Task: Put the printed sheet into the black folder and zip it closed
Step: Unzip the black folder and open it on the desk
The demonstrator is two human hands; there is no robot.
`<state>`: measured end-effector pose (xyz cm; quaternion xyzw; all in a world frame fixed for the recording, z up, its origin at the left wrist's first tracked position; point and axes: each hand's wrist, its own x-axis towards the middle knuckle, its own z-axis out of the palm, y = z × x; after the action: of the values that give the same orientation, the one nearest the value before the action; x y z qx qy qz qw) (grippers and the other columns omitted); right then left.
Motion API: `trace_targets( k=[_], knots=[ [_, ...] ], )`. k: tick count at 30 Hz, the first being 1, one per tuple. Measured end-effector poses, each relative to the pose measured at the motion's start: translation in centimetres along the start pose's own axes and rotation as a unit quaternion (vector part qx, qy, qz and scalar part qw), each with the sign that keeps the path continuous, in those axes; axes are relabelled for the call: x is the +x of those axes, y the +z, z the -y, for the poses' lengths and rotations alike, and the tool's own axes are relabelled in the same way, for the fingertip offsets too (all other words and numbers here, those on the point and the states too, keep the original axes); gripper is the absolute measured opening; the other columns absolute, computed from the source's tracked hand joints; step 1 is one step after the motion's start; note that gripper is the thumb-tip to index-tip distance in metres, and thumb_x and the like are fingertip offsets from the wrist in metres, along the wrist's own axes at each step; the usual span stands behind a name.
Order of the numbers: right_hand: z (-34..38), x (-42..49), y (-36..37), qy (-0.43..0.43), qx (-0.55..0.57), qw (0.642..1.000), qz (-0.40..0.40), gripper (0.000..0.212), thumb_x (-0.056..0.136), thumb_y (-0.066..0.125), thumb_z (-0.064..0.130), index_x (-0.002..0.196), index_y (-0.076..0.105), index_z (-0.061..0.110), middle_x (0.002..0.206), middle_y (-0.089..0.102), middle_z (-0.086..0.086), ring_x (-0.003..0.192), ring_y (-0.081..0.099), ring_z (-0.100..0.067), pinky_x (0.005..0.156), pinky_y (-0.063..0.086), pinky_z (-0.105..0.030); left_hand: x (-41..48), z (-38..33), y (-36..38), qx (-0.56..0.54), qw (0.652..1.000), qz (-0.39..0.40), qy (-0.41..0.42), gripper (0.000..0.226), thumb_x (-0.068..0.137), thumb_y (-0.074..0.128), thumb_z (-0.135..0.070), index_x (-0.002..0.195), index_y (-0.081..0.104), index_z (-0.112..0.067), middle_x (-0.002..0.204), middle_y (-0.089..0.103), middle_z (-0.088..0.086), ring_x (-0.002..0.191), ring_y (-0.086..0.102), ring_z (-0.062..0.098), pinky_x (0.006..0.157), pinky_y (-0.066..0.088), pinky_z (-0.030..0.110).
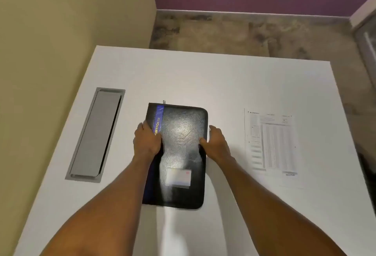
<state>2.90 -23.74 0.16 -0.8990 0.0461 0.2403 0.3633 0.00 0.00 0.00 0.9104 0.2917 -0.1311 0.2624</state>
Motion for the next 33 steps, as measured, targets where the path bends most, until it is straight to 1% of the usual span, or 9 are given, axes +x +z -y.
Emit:
trace_targets(
  k=[5, 8, 14, 22, 24, 26, 28, 30, 33],
  knots=[
    [0.8, 3.0, 0.5, 0.013, -0.023, 1.0, -0.007, 0.05, 0.09, 0.068, 0.034, 0.132, 0.048, 0.014, 0.127, 0.053, -0.011, 0.117, 0.057, -0.032, 0.093, 0.051, -0.044, 2.8, 0.1, 0.4, -0.015, 0.999, 0.035, -0.026, 0.065, 0.097, 0.063, -0.031, 0.148, 0.036, 0.0, 0.143, 0.047, 0.024, 0.132, 0.043, 0.043, 0.106, 0.041, 0.053],
    [1.5, 5.5, 0.2, 0.025, -0.034, 0.999, -0.007, 0.055, 0.09, 0.068, 0.036, 0.131, 0.044, 0.011, 0.129, 0.05, -0.012, 0.114, 0.057, -0.033, 0.088, 0.052, -0.044, 4.3, -0.5, 0.5, -0.001, 0.999, 0.04, -0.027, 0.071, 0.098, 0.062, -0.034, 0.154, 0.031, -0.002, 0.143, 0.046, 0.027, 0.133, 0.042, 0.044, 0.106, 0.041, 0.054],
    [2.3, 9.0, 0.1, 0.022, -0.085, 0.996, 0.023, 0.068, 0.092, 0.065, 0.034, 0.148, 0.033, 0.009, 0.142, 0.042, -0.014, 0.129, 0.049, -0.033, 0.101, 0.046, -0.043, 5.7, -1.8, 0.8, 0.031, 0.996, 0.041, -0.072, 0.062, 0.099, 0.058, -0.038, 0.148, 0.036, -0.006, 0.141, 0.045, 0.023, 0.133, 0.041, 0.041, 0.101, 0.044, 0.057],
    [2.6, 10.5, 0.3, 0.033, -0.158, 0.987, -0.008, 0.043, 0.093, 0.058, 0.034, 0.127, 0.049, 0.01, 0.125, 0.05, -0.011, 0.11, 0.058, -0.032, 0.087, 0.051, -0.044, 6.2, -2.1, 1.0, 0.007, 0.996, 0.032, -0.077, 0.053, 0.101, 0.056, -0.036, 0.141, 0.039, -0.006, 0.136, 0.047, 0.022, 0.128, 0.044, 0.04, 0.096, 0.047, 0.057],
    [3.4, 11.1, 0.4, -0.008, -0.233, 0.971, -0.058, 0.035, 0.095, 0.054, 0.031, 0.122, 0.053, 0.009, 0.12, 0.054, -0.011, 0.109, 0.056, -0.031, 0.087, 0.049, -0.043, 6.4, -2.4, 0.9, 0.027, 0.996, 0.028, -0.081, 0.05, 0.101, 0.054, -0.037, 0.139, 0.041, -0.006, 0.135, 0.049, 0.021, 0.127, 0.046, 0.038, 0.098, 0.044, 0.054],
    [4.6, 12.2, 0.8, -0.082, -0.248, 0.961, -0.086, 0.027, 0.097, 0.051, 0.024, 0.12, 0.058, 0.01, 0.117, 0.057, -0.011, 0.105, 0.057, -0.03, 0.087, 0.048, -0.043, 7.0, -3.0, 0.4, 0.087, 0.994, -0.002, -0.064, 0.047, 0.1, 0.054, -0.036, 0.136, 0.047, -0.007, 0.135, 0.052, 0.018, 0.127, 0.048, 0.036, 0.1, 0.041, 0.05],
    [6.5, 13.6, 1.6, -0.156, -0.219, 0.962, -0.048, 0.027, 0.102, 0.048, 0.022, 0.125, 0.06, 0.013, 0.12, 0.059, -0.01, 0.106, 0.059, -0.03, 0.089, 0.049, -0.043, 8.1, -3.7, 0.0, 0.111, 0.993, -0.027, 0.0, 0.042, 0.1, 0.055, -0.029, 0.135, 0.05, -0.007, 0.134, 0.052, 0.016, 0.124, 0.05, 0.035, 0.098, 0.042, 0.046],
    [8.6, 15.1, 2.4, -0.215, -0.204, 0.955, 0.003, 0.029, 0.104, 0.049, 0.023, 0.13, 0.061, 0.017, 0.123, 0.06, -0.008, 0.109, 0.06, -0.028, 0.093, 0.049, -0.043, 9.4, -4.5, -0.5, 0.071, 0.996, -0.005, 0.055, 0.041, 0.101, 0.058, -0.024, 0.138, 0.049, -0.008, 0.137, 0.047, 0.015, 0.121, 0.053, 0.034, 0.095, 0.047, 0.045],
    [11.0, 17.2, 3.5, -0.263, -0.223, 0.937, 0.056, 0.036, 0.099, 0.054, 0.01, 0.132, 0.062, 0.023, 0.122, 0.058, -0.008, 0.109, 0.058, -0.028, 0.093, 0.049, -0.043, 11.3, -5.2, -1.0, 0.047, 0.996, 0.032, 0.064, 0.042, 0.103, 0.058, -0.023, 0.141, 0.051, -0.01, 0.14, 0.04, 0.016, 0.116, 0.059, 0.037, 0.094, 0.051, 0.046]
  ],
)
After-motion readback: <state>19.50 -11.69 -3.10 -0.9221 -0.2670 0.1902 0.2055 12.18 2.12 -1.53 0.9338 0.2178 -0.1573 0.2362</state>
